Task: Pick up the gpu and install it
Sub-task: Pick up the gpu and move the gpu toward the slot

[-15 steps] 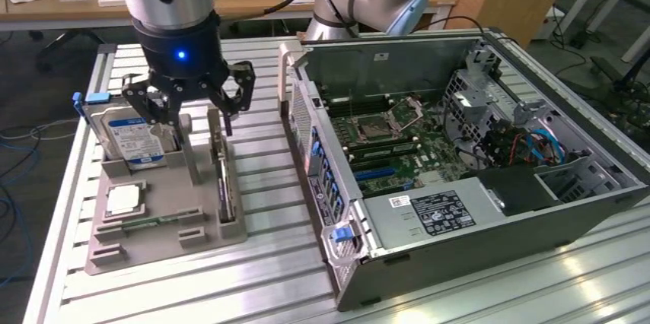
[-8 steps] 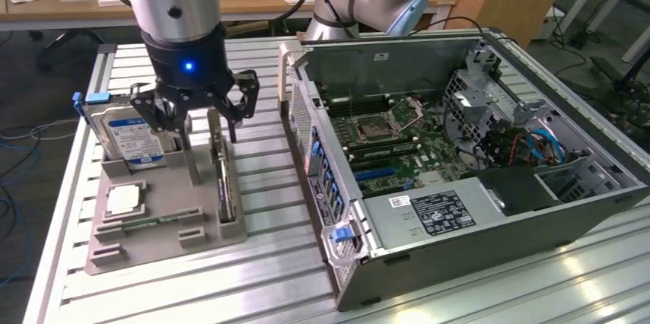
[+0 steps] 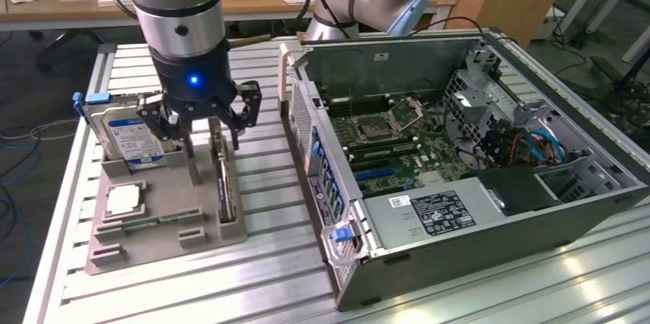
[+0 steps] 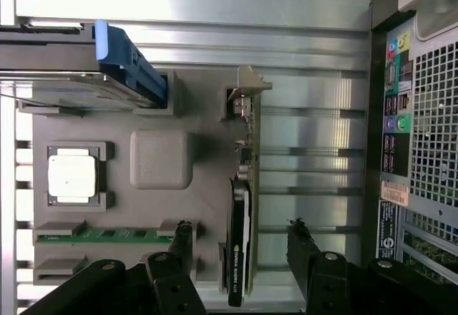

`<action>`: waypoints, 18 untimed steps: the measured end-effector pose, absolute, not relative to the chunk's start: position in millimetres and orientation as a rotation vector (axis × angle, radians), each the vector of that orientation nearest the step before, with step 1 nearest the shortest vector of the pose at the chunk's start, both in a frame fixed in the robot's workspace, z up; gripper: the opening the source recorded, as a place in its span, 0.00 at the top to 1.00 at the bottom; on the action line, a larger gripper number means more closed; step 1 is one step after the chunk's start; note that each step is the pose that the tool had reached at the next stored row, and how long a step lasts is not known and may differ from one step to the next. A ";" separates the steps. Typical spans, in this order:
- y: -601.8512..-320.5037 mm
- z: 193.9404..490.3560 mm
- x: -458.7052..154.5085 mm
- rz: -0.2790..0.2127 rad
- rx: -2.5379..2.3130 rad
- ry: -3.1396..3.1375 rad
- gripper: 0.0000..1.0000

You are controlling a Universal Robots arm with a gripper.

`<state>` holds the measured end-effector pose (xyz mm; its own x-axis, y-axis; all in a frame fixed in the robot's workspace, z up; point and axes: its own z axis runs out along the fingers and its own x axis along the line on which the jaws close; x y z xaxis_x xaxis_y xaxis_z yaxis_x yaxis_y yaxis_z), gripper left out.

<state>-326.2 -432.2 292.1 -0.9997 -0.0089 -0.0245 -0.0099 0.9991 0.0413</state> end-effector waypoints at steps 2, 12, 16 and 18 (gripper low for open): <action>-432.4 288.5 -326.2 0.064 -0.013 3.116 0.35; -434.7 270.3 -326.2 0.064 0.017 3.110 0.35; -434.8 263.0 -326.2 0.064 0.017 3.109 0.35; -434.8 259.4 -326.1 0.064 0.017 3.109 0.35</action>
